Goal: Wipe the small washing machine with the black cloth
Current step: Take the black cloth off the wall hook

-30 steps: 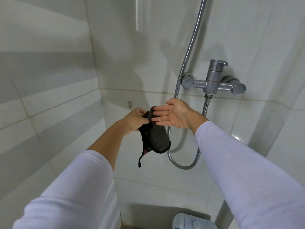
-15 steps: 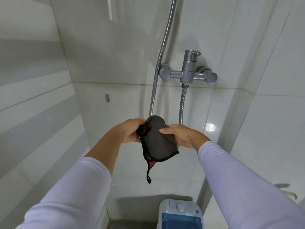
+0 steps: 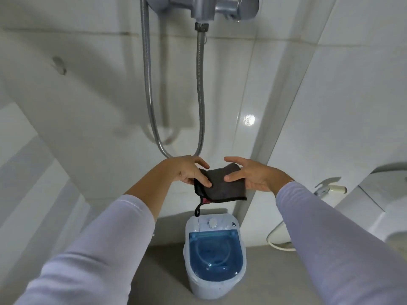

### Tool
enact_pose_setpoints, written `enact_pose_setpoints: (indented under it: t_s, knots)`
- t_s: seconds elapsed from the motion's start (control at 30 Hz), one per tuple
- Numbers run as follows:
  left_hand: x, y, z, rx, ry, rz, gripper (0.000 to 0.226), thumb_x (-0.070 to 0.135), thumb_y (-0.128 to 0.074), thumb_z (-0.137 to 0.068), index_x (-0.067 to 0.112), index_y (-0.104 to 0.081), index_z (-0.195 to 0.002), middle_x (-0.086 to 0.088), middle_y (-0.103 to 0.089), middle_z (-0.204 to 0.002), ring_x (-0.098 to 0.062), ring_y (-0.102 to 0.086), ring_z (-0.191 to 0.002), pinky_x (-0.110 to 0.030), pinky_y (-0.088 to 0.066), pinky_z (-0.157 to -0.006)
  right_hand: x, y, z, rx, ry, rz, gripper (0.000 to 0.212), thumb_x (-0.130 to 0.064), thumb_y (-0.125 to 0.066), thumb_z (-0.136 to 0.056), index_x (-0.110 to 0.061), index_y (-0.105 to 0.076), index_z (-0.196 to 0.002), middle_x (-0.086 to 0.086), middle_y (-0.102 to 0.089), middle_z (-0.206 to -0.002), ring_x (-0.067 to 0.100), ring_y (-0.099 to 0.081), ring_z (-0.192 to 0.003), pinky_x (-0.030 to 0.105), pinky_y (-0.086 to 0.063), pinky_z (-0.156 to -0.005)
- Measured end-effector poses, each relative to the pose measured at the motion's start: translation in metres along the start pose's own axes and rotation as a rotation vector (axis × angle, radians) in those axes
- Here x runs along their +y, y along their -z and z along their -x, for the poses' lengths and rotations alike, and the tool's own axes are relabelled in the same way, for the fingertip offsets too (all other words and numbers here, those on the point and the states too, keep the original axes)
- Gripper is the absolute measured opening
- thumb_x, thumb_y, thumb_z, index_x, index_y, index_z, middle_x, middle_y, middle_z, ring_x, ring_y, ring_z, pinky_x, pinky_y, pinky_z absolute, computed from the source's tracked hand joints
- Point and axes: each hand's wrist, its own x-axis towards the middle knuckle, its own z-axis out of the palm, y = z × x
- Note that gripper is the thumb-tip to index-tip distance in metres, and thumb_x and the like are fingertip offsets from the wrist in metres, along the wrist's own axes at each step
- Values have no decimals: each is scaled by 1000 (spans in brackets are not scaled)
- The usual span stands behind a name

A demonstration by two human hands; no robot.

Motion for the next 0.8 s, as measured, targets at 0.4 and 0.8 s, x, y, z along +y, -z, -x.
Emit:
enact_pose_setpoints:
  t_s: [0.4,0.8]
  knots:
    - [-125,-88,-162,177,-147,-493,44,35,-71,-79,21,-64,-120,4,-61,-119,-16,-53,-112,-26,-44,-92,183,45,-129,70,-59,440,28,-16,-71,-79,-12,-63,-105,12,-65,-113,27,-59,-109,42,-47,-103]
    - [-239,-145,-264,369,-299,-305,26,30,-60,-90,13,-60,-110,-1,-57,-96,-16,-51,-86,-28,-40,-78,323,44,-203,-97,213,-219,23,-5,-53,-87,-7,-63,-108,11,-73,-93,22,-71,-80,28,-61,-72]
